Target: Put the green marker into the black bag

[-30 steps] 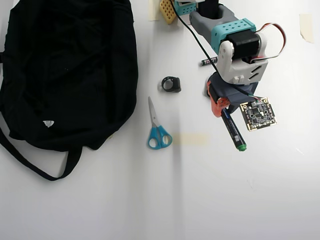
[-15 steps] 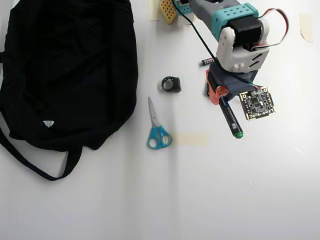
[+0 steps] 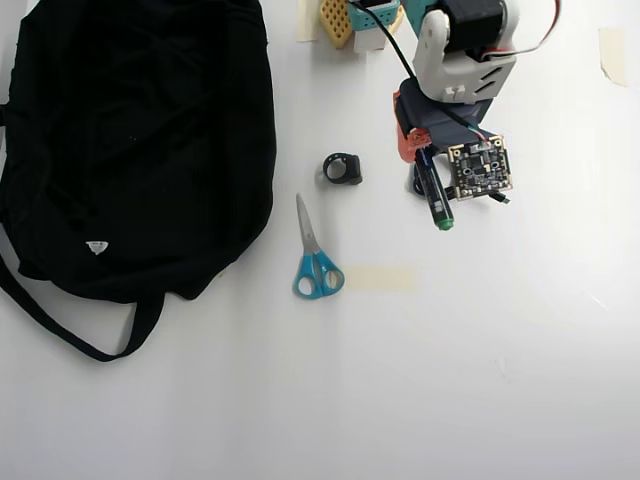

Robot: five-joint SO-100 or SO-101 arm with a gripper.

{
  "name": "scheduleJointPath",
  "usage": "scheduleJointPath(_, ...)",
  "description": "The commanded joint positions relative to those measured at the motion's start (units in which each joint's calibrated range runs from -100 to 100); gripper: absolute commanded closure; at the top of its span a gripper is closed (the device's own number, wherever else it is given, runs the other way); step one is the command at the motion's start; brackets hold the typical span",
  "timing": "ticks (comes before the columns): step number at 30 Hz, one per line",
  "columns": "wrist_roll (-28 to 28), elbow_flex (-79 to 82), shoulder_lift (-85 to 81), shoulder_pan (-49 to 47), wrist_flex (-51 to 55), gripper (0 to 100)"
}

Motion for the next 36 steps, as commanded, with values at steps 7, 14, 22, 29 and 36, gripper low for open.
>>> scheduleJointPath(7, -1.05, 14.14, -11.50, 2.86, -2.16, 98)
scheduleJointPath(14, -4.14, 19.08, -15.65, 7.72, -1.30, 98)
scheduleJointPath(22, -5.50, 20.97, -17.80, 16.24, -1.21, 98)
scheduleJointPath(29, -5.50, 20.88, -17.80, 27.99, -1.47, 98)
scheduleJointPath(36, -5.56, 20.79, -17.80, 43.69, -1.99, 98)
